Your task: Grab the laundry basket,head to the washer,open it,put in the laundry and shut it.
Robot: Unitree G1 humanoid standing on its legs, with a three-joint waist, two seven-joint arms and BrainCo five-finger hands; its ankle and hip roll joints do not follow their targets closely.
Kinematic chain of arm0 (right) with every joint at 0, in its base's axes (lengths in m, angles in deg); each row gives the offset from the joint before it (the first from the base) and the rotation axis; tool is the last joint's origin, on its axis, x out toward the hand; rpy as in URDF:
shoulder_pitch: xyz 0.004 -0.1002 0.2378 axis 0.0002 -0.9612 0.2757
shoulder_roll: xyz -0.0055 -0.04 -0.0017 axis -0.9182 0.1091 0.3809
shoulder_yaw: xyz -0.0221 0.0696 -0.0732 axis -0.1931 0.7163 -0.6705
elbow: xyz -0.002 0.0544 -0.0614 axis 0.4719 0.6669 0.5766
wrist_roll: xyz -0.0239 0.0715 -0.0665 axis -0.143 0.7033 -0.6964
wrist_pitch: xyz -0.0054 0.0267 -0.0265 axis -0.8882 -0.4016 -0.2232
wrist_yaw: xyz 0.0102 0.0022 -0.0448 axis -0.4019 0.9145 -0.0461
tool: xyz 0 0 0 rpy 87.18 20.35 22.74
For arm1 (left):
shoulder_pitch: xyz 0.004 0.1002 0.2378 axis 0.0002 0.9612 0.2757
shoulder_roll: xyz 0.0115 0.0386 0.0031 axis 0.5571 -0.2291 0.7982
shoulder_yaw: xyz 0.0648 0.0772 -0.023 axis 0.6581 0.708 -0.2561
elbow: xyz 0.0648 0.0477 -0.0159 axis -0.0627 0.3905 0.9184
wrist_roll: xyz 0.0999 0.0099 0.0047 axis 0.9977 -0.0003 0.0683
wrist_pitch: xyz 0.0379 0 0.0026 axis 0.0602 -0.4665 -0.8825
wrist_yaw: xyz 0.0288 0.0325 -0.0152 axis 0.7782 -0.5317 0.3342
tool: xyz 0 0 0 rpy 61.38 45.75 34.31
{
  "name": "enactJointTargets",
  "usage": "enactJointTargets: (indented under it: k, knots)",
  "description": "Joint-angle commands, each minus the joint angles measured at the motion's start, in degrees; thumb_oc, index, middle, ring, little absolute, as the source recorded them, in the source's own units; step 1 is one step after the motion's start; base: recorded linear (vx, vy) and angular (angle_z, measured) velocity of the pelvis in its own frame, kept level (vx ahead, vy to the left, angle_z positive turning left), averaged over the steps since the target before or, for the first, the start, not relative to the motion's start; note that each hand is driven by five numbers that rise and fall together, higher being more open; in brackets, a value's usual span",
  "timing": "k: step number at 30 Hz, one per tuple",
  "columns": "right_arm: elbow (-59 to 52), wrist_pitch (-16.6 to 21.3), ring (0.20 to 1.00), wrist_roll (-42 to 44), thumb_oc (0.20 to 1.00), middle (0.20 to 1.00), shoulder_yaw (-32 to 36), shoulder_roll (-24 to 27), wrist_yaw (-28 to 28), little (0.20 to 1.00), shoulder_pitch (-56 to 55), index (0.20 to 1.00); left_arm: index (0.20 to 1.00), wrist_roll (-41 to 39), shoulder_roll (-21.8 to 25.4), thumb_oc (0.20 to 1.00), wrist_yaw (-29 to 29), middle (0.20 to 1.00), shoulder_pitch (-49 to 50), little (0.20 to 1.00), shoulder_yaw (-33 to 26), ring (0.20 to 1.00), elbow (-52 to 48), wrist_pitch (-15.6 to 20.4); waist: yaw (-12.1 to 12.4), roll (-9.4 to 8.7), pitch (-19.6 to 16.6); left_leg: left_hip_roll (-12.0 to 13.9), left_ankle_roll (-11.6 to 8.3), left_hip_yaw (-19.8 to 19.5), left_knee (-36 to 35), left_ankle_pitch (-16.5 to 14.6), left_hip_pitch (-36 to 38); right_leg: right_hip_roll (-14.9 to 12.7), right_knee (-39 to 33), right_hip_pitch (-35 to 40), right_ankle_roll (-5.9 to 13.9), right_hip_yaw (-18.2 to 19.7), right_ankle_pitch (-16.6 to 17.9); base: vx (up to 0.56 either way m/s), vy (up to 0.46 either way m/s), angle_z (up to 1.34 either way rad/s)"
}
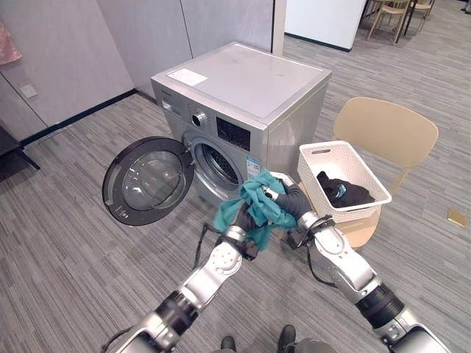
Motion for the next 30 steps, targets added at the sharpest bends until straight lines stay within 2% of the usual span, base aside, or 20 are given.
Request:
enactJointTargets:
  k: [1, 5, 7, 10, 11, 12, 14, 15, 16, 19, 21, 23, 24, 25, 28, 29, 30]
  knots:
    - [-3.3, 4.0, 1.0, 4.5, 1.0, 1.0, -3.2, -5.9, -1.8, 1.0, 5.9, 1.0, 0.2, 2.8, -2.3, 0.2, 2.0, 0.2, -6.2, 0.2, 1.7, 0.2, 2.4, 2.3, 0.5, -1.75, -1.9, -2.8, -0.78, -1.1, -2.0, -2.9, -0.1, -4.6, -7.1, 9.4, 7.36, 0.3, -3.1, 0.0, 0.032, -0.07]
    - [-5.7, 3.3, 1.0, 2.7, 1.0, 1.0, -3.5, -3.2, -3.0, 1.0, 5.4, 1.0, 0.2, 2.1, -1.0, 0.2, 2.6, 0.2, -4.1, 0.2, -1.2, 0.2, 1.4, 2.3, 0.8, -1.91, -1.9, -3.0, -0.61, -0.9, -2.0, -3.0, -0.1, -4.9, -6.7, 9.4, 7.53, 0.5, -3.0, 0.01, 0.014, 0.04]
    - [-6.9, 3.0, 1.0, -3.5, 1.0, 1.0, -1.9, 1.0, -3.5, 1.0, 4.2, 1.0, 0.2, 1.0, 0.4, 0.2, 3.1, 0.2, -1.3, 0.2, -4.9, 0.2, 0.6, 2.4, 0.9, -2.05, -1.9, -3.1, -0.52, -0.8, -2.0, -3.0, 0.0, -5.1, -6.3, 9.5, 7.61, 0.5, -3.0, 0.03, 0.0, 0.05]
    - [-8.0, 2.8, 1.0, -7.2, 1.0, 1.0, 0.1, 3.7, -3.3, 1.0, 2.3, 1.0, 0.2, 0.3, 1.3, 0.2, 3.1, 0.2, 0.9, 0.2, -7.2, 0.2, -0.4, 2.4, 0.7, -1.93, -1.9, -3.2, -0.45, -0.9, -2.0, -3.0, 0.0, -5.1, -6.1, 9.5, 7.62, 0.5, -3.2, 0.01, -0.004, -0.01]
    - [-9.5, 3.2, 1.0, -12.9, 1.0, 1.0, 3.1, 7.6, -3.1, 1.0, -1.0, 1.0, 0.2, -0.1, 2.4, 0.2, 2.9, 0.2, 4.1, 0.2, -10.5, 0.2, -1.0, 2.6, 0.6, -1.81, -2.0, -3.2, -0.44, -0.9, -2.0, -3.0, 0.1, -5.1, -5.9, 9.6, 7.66, 0.6, -3.3, 0.03, -0.008, -0.03]
    - [-9.5, 3.2, 1.0, -12.9, 1.0, 1.0, 3.1, 7.6, -3.1, 1.0, -1.1, 1.0, 0.2, -0.1, 2.4, 0.2, 2.9, 0.2, 4.1, 0.2, -10.5, 0.2, -1.0, 2.6, 0.6, -1.8, -2.0, -3.2, -0.44, -0.9, -2.0, -3.0, 0.1, -5.1, -5.9, 9.6, 7.66, 0.6, -3.3, 0.05, -0.018, 0.0]
    - [-11.4, 3.8, 1.0, -18.2, 1.0, 1.0, 9.6, 12.4, -3.7, 1.0, -10.2, 1.0, 0.2, -1.0, 4.2, 0.2, 1.5, 0.2, 11.6, 0.2, -16.3, 0.2, -1.9, 3.1, 0.3, -1.58, -1.7, -3.2, -0.43, -1.0, -2.0, -3.0, 0.2, -5.0, -5.8, 9.7, 7.66, 0.5, -3.7, 0.05, -0.031, 0.0]
    - [-11.6, 3.7, 1.0, -18.2, 1.0, 1.0, 9.6, 12.5, -3.8, 1.0, -10.5, 1.0, 0.2, -1.0, 4.2, 0.2, 1.4, 0.2, 11.9, 0.2, -16.3, 0.2, -2.1, 3.1, 0.4, -1.57, -2.0, -3.2, -0.43, -1.0, -2.0, -3.0, 0.1, -5.0, -5.8, 9.6, 7.66, 0.5, -3.6, 0.07, -0.054, 0.06]
    - [-9.7, 4.0, 1.0, -18.4, 1.0, 1.0, 13.6, 13.1, -4.8, 1.0, -17.5, 1.0, 0.2, -1.1, 4.7, 0.2, 0.4, 0.2, 16.5, 0.2, -19.7, 0.2, -0.9, 3.1, 0.2, -1.43, -1.7, -3.2, -0.46, -1.1, -2.0, -3.1, 0.5, -4.8, -5.5, 9.9, 7.6, 0.5, -4.1, 0.06, -0.047, 0.04]
    - [-5.6, 3.9, 1.0, -21.8, 1.0, 1.0, 16.7, 13.2, -4.4, 1.0, -22.4, 1.0, 0.2, -2.6, 4.2, 0.2, -0.9, 0.2, 20.8, 0.2, -23.2, 0.2, 1.6, 2.8, 0.2, -1.32, -1.7, -3.2, -0.41, -1.4, -2.0, -2.9, 0.4, -4.6, -5.6, 9.9, 7.43, 0.4, -4.3, 0.05, -0.056, 0.01]
    - [1.2, 3.0, 1.0, -26.1, 1.0, 1.0, 20.4, 12.8, -4.4, 1.0, -28.1, 1.0, 0.2, -4.9, 3.7, 0.2, -3.0, 0.2, 26.2, 0.2, -27.9, 0.2, 5.4, 2.2, 0.2, -1.18, -1.2, -3.1, -0.49, -1.9, -2.0, -2.9, 0.8, -4.2, -5.3, 10.2, 7.11, 0.4, -5.2, 0.05, -0.079, -0.02]
    - [1.2, 3.0, 1.0, -26.1, 1.0, 1.0, 20.4, 12.8, -4.3, 1.0, -28.1, 1.0, 0.2, -4.9, 3.7, 0.2, -3.0, 0.2, 26.2, 0.2, -27.9, 0.2, 5.4, 2.2, 0.2, -1.19, -1.4, -3.1, -0.46, -1.9, -2.0, -2.7, 0.5, -4.2, -5.4, 10.0, 7.09, 0.4, -5.0, 0.01, -0.07, 0.06]
    - [9.5, 2.8, 1.0, -29.4, 1.0, 1.0, 21.8, 12.3, -3.7, 1.0, -29.7, 1.0, 0.2, -7.0, 3.2, 0.2, -4.5, 0.2, 29.1, 0.2, -32.2, 0.2, 9.8, 1.4, 0.6, -1.12, 0.0, -2.9, -0.41, -2.7, -1.8, -2.0, 0.4, -3.8, -5.2, 9.8, 6.52, 0.4, -5.5, 0.01, -0.122, 0.08]
    - [11.7, 2.5, 1.0, -30.2, 1.0, 1.0, 22.1, 12.2, -3.7, 1.0, -29.9, 1.0, 0.2, -7.4, 3.1, 0.2, -4.8, 0.2, 29.8, 0.2, -33.1, 0.2, 10.7, 1.2, 0.9, -1.13, 0.6, -2.9, -0.44, -3.1, -1.2, -2.2, 0.2, -3.7, -5.1, 10.0, 6.36, 0.4, -5.9, 0.0, -0.151, 0.11]
    - [15.6, 2.3, 1.0, -31.2, 1.0, 1.0, 22.1, 12.0, -3.1, 1.0, -29.8, 1.0, 0.2, -7.9, 3.0, 0.2, -5.0, 0.2, 30.7, 0.2, -35.0, 0.2, 13.2, 0.7, 1.4, -1.24, 1.6, -2.9, -0.51, -3.9, 1.9, -2.4, -2.4, -3.7, -5.3, 9.6, 5.9, -0.4, -6.0, -0.05, -0.07, 0.18]
    - [18.7, 2.1, 1.0, -31.5, 1.0, 1.0, 22.4, 12.0, -2.3, 1.0, -29.2, 1.0, 0.2, -9.2, 2.8, 0.2, -5.1, 0.2, 30.8, 0.2, -36.1, 0.2, 14.7, 0.4, 2.2, -1.51, 3.7, -3.0, -1.3, -4.1, 6.7, -2.9, -6.0, -4.2, -5.1, 9.4, 5.43, -1.7, -6.5, -0.13, -0.075, 0.29]
    - [19.2, 2.0, 1.0, -31.7, 1.0, 1.0, 22.5, 12.2, -2.0, 1.0, -29.0, 1.0, 0.2, -9.5, 2.9, 0.2, -4.9, 0.2, 30.7, 0.2, -36.5, 0.2, 15.4, 0.2, 2.6, -1.66, 4.3, -3.0, -1.75, -3.9, 8.9, -2.9, -8.0, -4.4, -5.0, 9.2, 5.13, -3.1, -6.8, -0.14, -0.09, 0.35]
